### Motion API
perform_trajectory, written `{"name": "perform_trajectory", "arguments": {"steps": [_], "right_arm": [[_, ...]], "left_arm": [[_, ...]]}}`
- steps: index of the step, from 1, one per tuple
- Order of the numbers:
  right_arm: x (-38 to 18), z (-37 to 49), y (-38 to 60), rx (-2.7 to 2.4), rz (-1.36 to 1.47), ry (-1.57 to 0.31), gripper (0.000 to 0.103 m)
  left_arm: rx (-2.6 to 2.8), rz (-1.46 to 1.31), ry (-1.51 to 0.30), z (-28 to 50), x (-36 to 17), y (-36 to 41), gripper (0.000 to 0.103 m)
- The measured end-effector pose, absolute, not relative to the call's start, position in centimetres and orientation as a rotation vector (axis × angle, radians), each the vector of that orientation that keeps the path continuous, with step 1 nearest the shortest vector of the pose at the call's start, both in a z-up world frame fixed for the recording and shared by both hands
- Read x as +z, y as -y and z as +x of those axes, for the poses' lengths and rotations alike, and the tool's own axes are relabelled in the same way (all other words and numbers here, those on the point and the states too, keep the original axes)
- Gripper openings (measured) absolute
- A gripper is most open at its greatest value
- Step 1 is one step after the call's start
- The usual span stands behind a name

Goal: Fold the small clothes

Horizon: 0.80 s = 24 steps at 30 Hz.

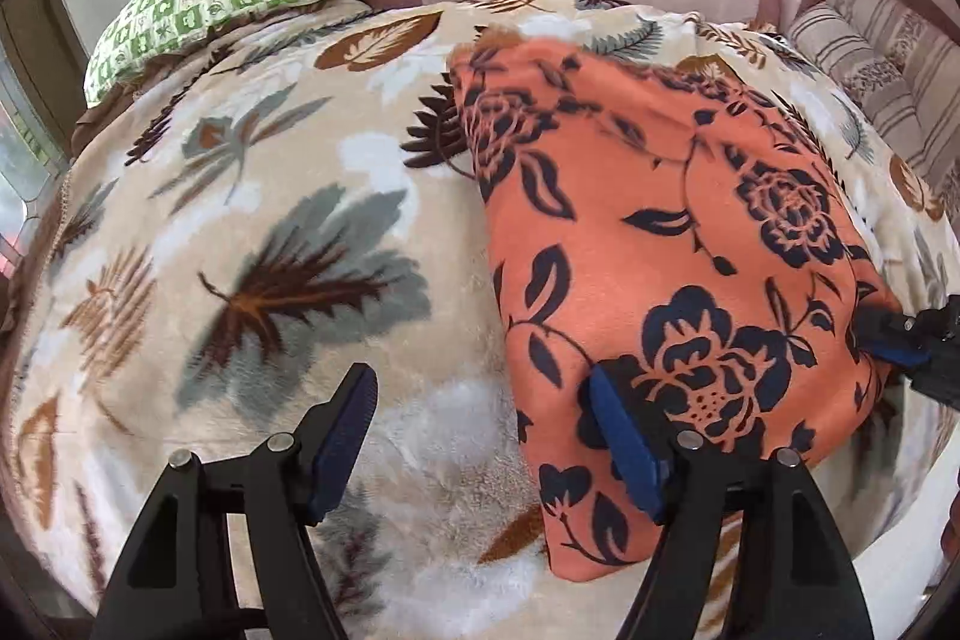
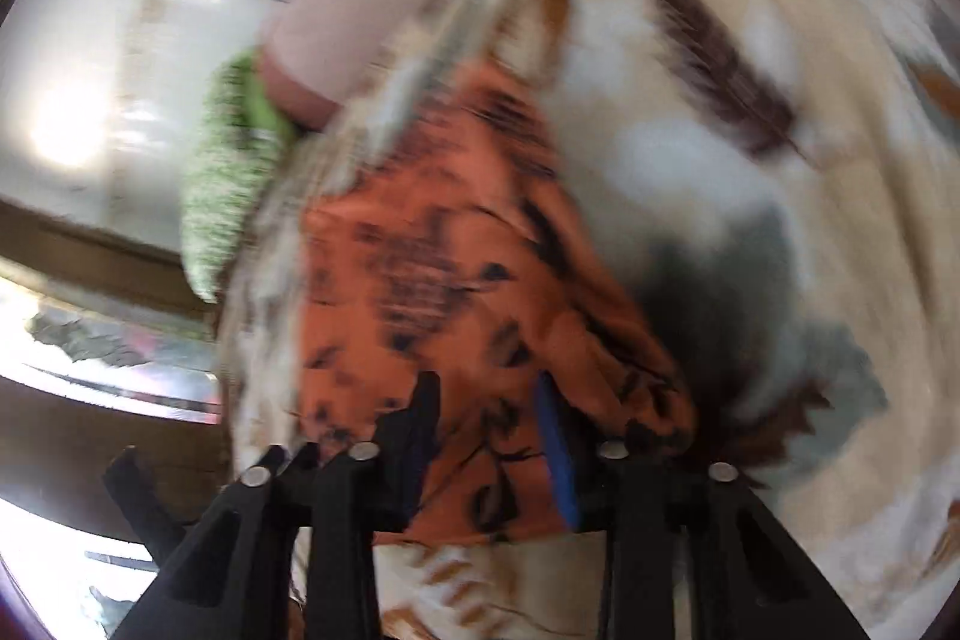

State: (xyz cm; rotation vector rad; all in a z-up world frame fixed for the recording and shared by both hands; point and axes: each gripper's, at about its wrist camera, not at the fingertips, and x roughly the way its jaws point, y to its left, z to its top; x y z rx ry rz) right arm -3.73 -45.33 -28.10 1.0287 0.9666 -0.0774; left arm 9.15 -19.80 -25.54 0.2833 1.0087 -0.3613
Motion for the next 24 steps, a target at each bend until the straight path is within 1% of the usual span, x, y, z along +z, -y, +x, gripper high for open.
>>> {"name": "perform_trajectory", "arguments": {"steps": [1,3,5,7,11,13,16,18,20,24], "right_arm": [[-29.5,-4.2,45.7,-0.07,1.06,-0.972,0.017],[-30.8,-4.9,46.2,-0.028,1.103,-0.92,0.014],[-31.0,-4.9,46.4,-0.026,1.127,-0.923,0.014],[-30.5,-4.6,46.4,-0.027,1.09,-0.949,0.014],[-28.2,-4.2,46.8,0.009,1.04,-1.013,0.018],[-25.7,-3.9,47.2,0.035,1.009,-0.979,0.02],[-22.1,-2.3,48.0,0.034,0.935,-0.903,0.019],[-21.1,-0.3,48.4,0.022,0.916,-0.878,0.019],[-20.9,2.7,48.9,-0.017,0.905,-0.877,0.019],[-23.8,8.6,50.0,-0.06,0.99,-0.918,0.019]], "left_arm": [[-0.355,0.304,-0.98,8.8,-25.6,19.9,0.08],[-0.353,0.358,-0.952,8.5,-25.5,20.4,0.08],[-0.356,0.359,-0.968,8.8,-25.0,20.5,0.079],[-0.372,0.314,-0.986,9.2,-24.0,20.1,0.077],[-0.395,0.283,-0.924,10.4,-21.0,19.9,0.077],[-0.404,0.249,-0.903,12.1,-19.4,20.5,0.077],[-0.394,0.22,-0.908,15.6,-18.4,22.6,0.077],[-0.378,0.214,-0.941,18.4,-19.3,24.4,0.077],[-0.341,0.191,-1.019,21.5,-21.5,25.9,0.077],[-0.286,0.123,-1.114,25.4,-25.1,26.6,0.077]]}}
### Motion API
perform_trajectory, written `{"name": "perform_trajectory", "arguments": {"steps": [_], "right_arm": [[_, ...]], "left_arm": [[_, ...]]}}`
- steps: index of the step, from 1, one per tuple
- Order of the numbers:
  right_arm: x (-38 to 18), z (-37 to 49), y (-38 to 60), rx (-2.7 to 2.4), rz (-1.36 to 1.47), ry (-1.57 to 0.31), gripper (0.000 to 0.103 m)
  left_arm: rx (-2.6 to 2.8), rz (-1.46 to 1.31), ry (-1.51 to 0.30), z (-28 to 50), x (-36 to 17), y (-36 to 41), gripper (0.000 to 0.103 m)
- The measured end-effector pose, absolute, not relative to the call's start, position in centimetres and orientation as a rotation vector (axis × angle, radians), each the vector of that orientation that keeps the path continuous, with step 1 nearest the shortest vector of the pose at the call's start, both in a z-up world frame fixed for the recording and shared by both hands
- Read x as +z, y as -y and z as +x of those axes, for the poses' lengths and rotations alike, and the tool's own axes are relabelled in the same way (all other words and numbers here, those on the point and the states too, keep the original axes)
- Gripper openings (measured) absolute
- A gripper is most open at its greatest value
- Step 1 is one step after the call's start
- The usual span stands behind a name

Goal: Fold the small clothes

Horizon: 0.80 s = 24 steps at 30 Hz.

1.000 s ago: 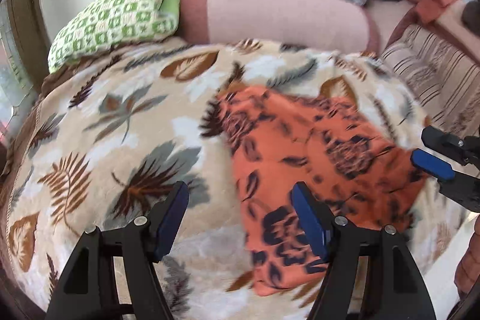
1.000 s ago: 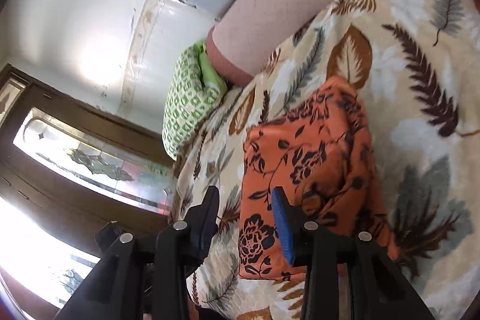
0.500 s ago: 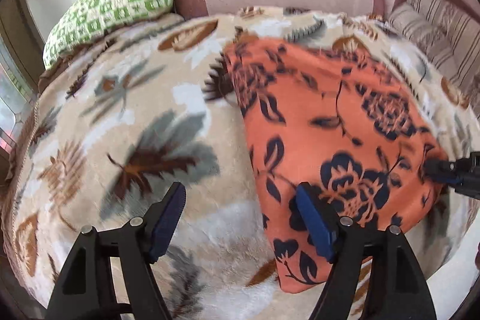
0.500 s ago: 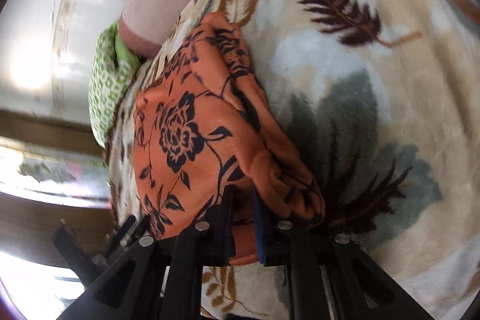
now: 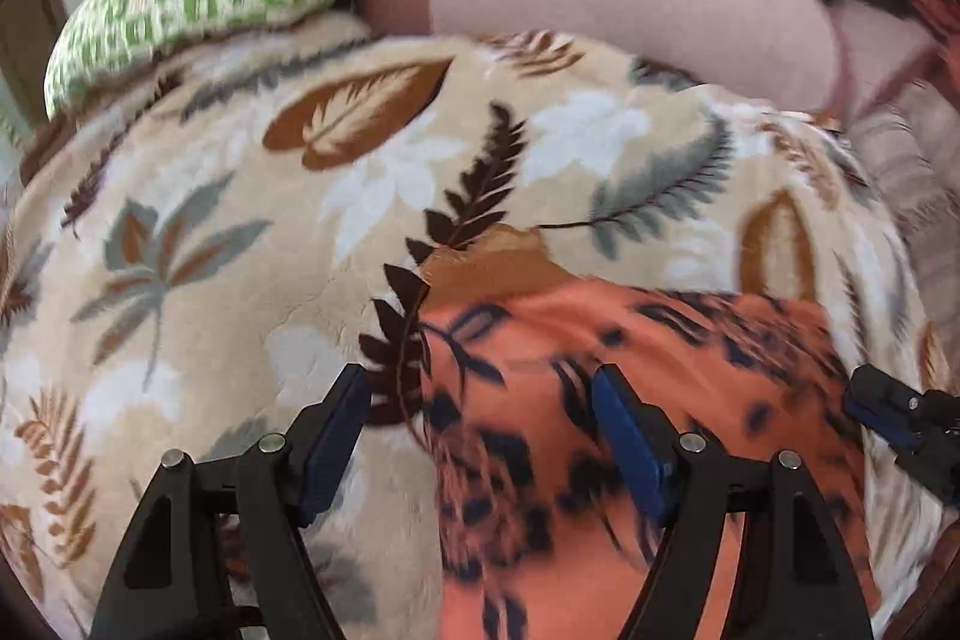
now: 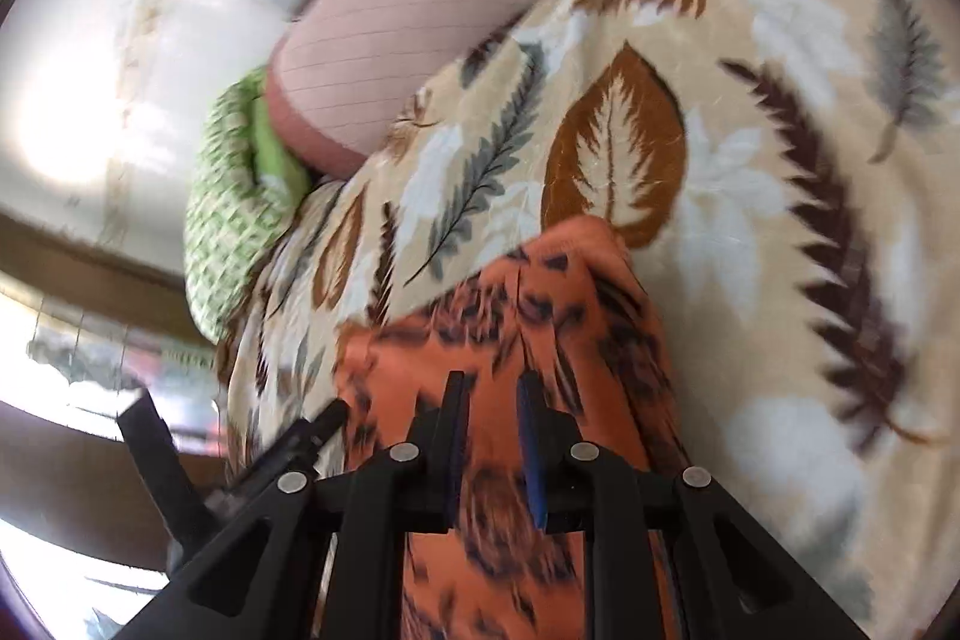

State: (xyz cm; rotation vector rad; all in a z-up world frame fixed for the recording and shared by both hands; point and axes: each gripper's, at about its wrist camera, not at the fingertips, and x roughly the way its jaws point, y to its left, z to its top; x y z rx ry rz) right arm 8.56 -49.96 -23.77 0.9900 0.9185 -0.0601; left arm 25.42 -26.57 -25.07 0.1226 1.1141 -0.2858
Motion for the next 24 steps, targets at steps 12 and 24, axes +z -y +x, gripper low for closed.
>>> {"name": "perform_trajectory", "arguments": {"steps": [12,24], "right_arm": [[-30.8,10.8,52.7,-0.103,1.219,-0.85,0.018],[-23.5,-4.8,48.7,-0.1,0.951,-0.827,0.022]], "left_arm": [[-0.238,0.143,-1.115,25.9,-26.5,26.2,0.083],[-0.327,0.338,-0.974,9.4,-24.4,20.7,0.084]]}}
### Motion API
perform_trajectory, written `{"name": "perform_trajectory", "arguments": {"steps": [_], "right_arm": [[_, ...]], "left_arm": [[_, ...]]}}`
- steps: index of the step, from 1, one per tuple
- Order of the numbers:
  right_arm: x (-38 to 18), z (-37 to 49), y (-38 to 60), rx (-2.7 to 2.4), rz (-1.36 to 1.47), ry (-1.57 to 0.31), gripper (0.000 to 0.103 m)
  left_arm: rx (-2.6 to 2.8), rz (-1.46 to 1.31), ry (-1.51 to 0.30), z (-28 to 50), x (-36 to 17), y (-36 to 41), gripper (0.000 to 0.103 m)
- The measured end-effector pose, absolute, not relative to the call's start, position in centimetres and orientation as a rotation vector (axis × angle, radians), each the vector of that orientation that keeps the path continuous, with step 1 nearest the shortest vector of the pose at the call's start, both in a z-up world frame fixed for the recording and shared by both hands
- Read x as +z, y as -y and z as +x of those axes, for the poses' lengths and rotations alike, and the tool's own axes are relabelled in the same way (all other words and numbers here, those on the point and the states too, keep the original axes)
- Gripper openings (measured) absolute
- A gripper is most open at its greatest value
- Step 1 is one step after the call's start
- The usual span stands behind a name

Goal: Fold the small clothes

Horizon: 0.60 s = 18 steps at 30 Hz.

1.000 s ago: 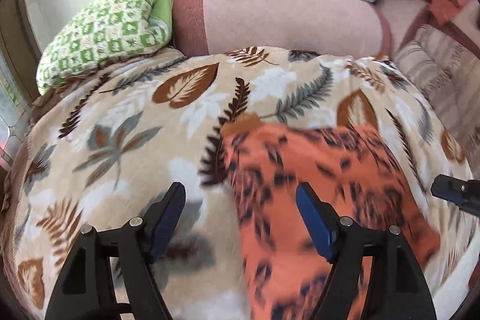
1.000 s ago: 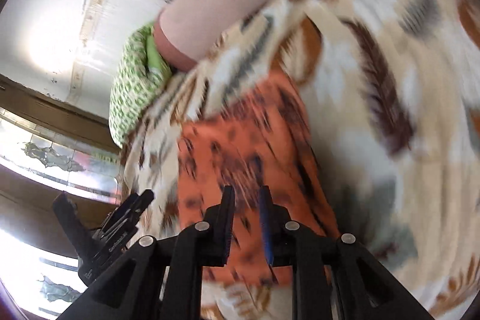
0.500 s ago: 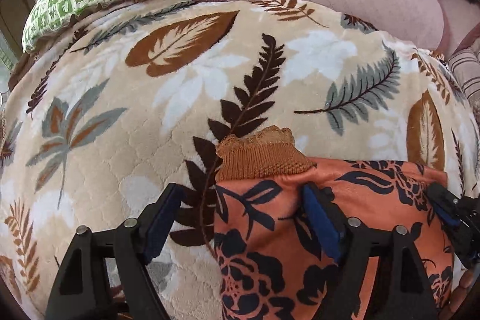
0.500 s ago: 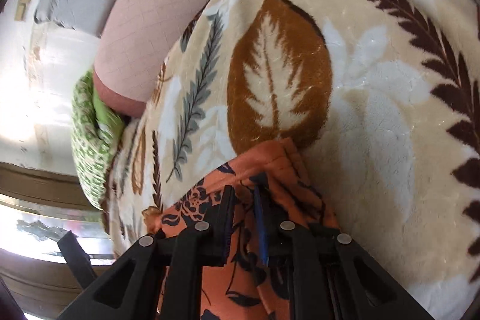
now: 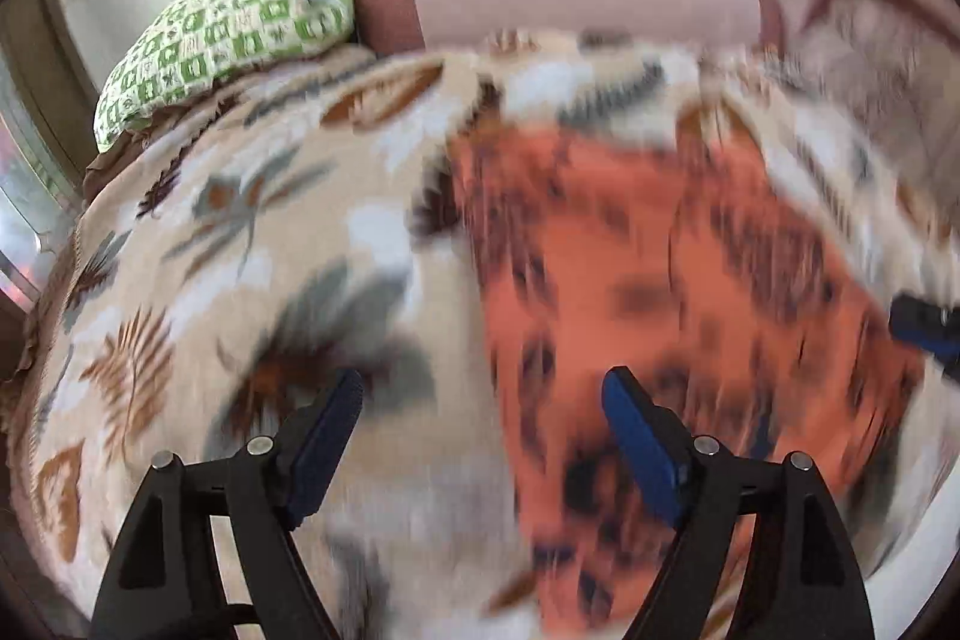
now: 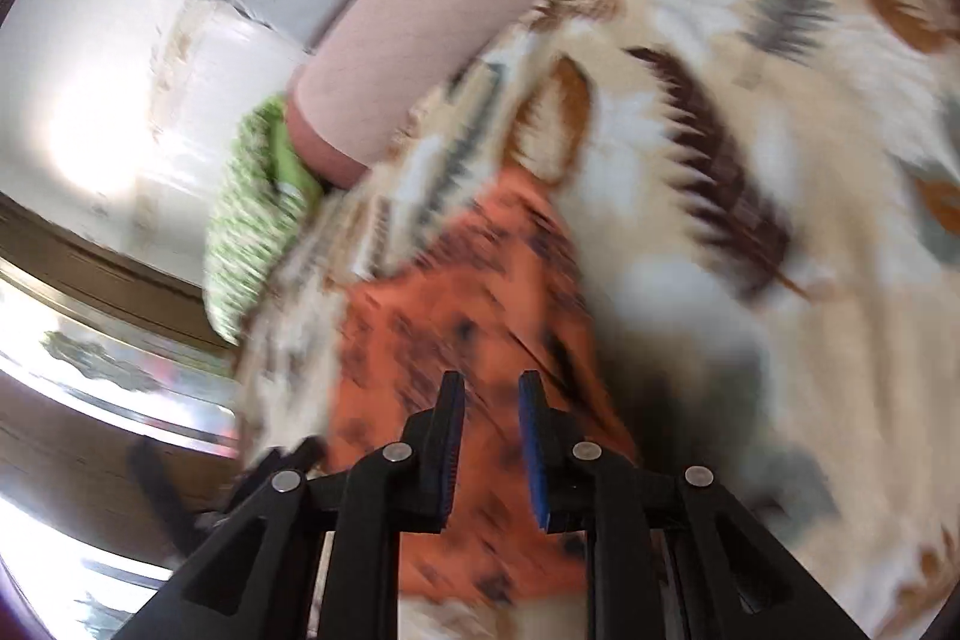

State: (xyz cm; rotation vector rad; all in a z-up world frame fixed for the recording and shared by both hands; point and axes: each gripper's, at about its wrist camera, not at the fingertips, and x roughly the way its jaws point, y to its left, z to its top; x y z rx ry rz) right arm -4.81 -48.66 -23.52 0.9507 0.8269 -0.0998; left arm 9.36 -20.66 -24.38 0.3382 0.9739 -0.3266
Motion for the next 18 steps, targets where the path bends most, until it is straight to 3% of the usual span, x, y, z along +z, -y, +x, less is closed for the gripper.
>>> {"name": "perform_trajectory", "arguments": {"steps": [3,5,10,18], "right_arm": [[-27.4,-6.6,47.7,-0.164,0.955,-0.955,0.023],[-28.7,-7.7,47.3,-0.17,0.978,-0.898,0.023],[-25.6,-7.7,46.9,-0.167,0.946,-0.954,0.024],[-17.9,-9.9,44.8,-0.073,0.859,-0.811,0.027]], "left_arm": [[-0.323,0.306,-0.941,8.4,-26.0,19.8,0.085],[-0.308,0.333,-0.945,8.5,-25.4,20.2,0.085],[-0.301,0.332,-0.864,6.7,-20.9,20.1,0.085],[-0.29,0.286,-0.678,3.0,-13.1,18.8,0.085]]}}
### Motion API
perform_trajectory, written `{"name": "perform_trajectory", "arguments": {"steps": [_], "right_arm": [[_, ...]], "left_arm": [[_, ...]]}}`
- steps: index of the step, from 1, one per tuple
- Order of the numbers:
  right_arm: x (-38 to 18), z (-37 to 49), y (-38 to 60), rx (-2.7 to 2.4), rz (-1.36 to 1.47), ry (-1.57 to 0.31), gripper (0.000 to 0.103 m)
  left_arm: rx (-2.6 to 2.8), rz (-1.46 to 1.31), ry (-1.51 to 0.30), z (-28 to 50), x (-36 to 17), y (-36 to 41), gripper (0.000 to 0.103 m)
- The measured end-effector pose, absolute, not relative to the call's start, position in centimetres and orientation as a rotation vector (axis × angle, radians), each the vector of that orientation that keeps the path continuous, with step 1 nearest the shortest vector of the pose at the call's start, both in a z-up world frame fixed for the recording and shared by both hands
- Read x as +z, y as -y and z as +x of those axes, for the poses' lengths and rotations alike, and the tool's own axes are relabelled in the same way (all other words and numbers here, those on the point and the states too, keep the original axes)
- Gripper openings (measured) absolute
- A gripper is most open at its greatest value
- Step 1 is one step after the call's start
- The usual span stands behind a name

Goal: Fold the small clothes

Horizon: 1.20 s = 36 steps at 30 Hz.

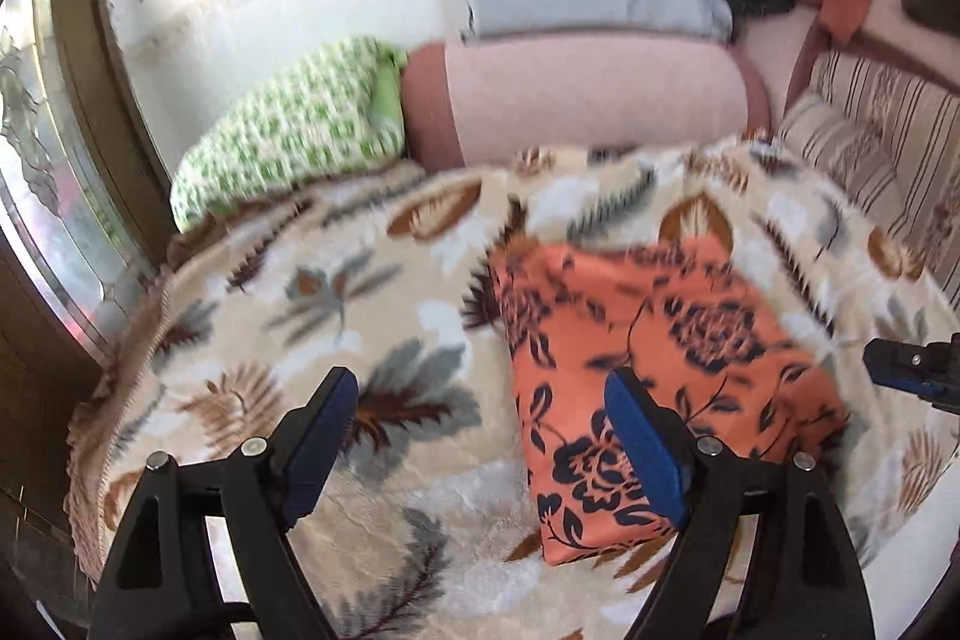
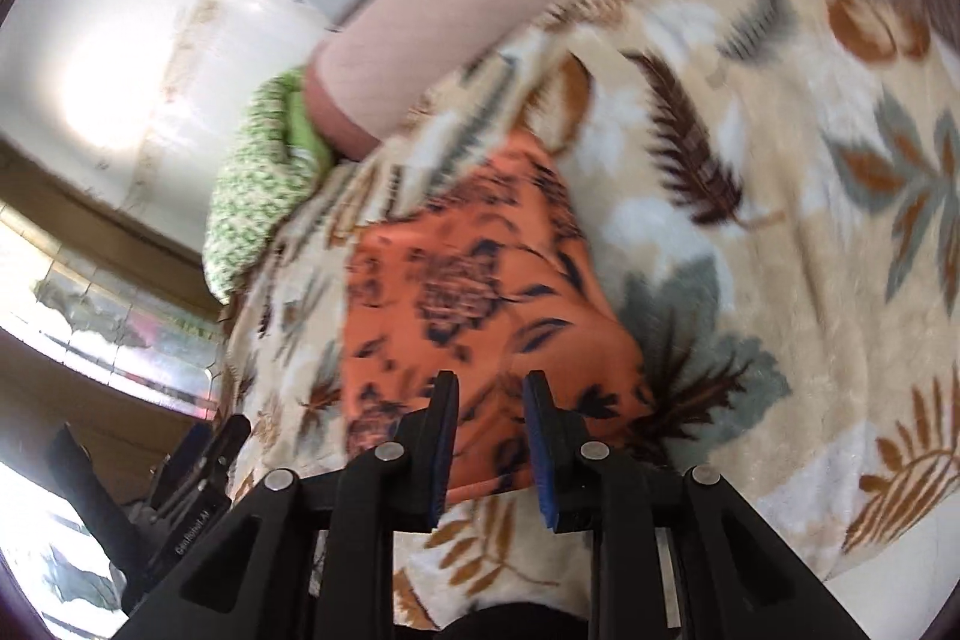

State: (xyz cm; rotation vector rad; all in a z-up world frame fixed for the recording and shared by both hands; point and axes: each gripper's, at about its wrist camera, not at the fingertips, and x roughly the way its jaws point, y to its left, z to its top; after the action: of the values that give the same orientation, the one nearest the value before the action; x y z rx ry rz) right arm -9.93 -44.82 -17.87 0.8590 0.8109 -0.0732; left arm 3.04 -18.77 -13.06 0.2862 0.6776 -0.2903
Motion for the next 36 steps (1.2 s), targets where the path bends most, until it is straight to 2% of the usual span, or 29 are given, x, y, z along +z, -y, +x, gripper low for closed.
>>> {"name": "perform_trajectory", "arguments": {"steps": [2,3,4,6,13,24,26,28,36], "right_arm": [[-16.1,-10.5,44.2,-0.051,0.84,-0.78,0.029],[-15.3,-10.9,43.9,-0.046,0.83,-0.764,0.035],[-14.4,-10.8,43.4,-0.044,0.818,-0.75,0.05],[-13.1,-11.2,42.9,-0.042,0.804,-0.722,0.069],[-10.6,-12.0,41.5,-0.004,0.773,-0.668,0.069],[-12.6,-10.3,42.2,-0.013,0.786,-0.689,0.069],[-13.0,-9.6,42.3,-0.01,0.769,-0.689,0.064],[-13.5,-8.2,42.4,-0.007,0.74,-0.705,0.038],[-18.2,-0.5,43.9,-0.057,0.772,-0.82,0.037]], "left_arm": [[-0.287,0.277,-0.645,2.3,-11.5,18.4,0.085],[-0.285,0.275,-0.634,2.0,-10.9,18.3,0.085],[-0.281,0.271,-0.618,1.7,-10.3,18.0,0.085],[-0.278,0.265,-0.595,1.2,-9.3,17.7,0.085],[-0.279,0.249,-0.587,0.8,-8.2,17.1,0.085],[-0.292,0.237,-0.67,3.5,-10.8,17.9,0.085],[-0.309,0.23,-0.694,4.5,-11.6,18.4,0.086],[-0.333,0.211,-0.74,6.1,-12.8,19.2,0.087],[-0.34,0.254,-0.895,13.1,-19.8,23.7,0.087]]}}
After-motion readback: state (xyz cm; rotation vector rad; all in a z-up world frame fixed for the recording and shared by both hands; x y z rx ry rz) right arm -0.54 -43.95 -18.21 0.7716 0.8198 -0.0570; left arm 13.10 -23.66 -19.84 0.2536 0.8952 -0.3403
